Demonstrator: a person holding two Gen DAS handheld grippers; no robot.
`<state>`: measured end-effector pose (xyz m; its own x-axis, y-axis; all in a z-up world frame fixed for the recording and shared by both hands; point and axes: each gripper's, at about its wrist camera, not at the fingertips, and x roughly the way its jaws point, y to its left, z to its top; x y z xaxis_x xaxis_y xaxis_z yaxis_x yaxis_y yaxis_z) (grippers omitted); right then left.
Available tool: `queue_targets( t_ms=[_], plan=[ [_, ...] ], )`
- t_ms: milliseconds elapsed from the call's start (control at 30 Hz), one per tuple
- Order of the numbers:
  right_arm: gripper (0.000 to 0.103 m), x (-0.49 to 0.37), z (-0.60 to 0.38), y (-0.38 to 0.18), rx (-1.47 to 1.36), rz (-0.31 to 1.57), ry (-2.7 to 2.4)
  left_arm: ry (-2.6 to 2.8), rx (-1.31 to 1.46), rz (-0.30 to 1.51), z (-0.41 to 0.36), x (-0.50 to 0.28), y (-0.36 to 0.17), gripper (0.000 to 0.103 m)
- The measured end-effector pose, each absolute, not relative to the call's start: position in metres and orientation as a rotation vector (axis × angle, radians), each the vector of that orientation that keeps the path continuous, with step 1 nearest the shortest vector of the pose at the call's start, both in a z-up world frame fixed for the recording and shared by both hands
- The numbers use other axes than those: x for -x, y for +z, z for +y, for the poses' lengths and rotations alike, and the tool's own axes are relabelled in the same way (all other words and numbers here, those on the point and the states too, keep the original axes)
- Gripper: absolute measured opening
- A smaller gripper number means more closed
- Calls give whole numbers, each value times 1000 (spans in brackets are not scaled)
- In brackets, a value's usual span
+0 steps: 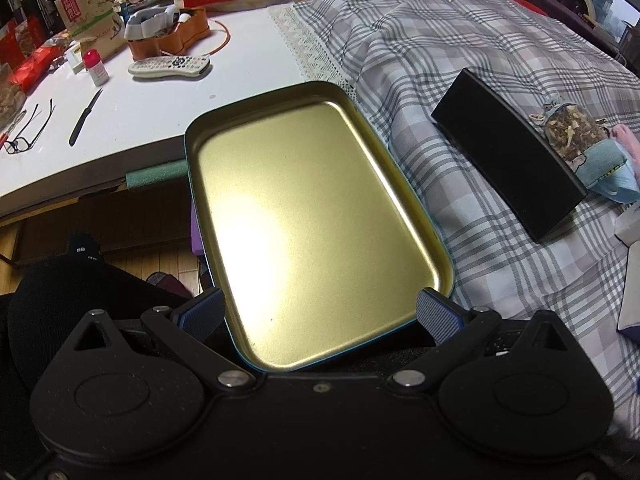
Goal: Organize soft objects
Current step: 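Reach the left tool to the wrapped sponge while the right tool reaches the blue mask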
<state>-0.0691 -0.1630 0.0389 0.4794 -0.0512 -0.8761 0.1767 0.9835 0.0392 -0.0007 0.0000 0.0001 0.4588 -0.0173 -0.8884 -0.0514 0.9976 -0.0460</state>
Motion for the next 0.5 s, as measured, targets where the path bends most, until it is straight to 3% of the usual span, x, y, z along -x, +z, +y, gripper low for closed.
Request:
queue_targets(
  t_ms=[500],
  plan=[
    [101, 72, -331, 119, -268, 771, -548, -137, -63, 1055, -41, 4, 9, 98]
  ],
)
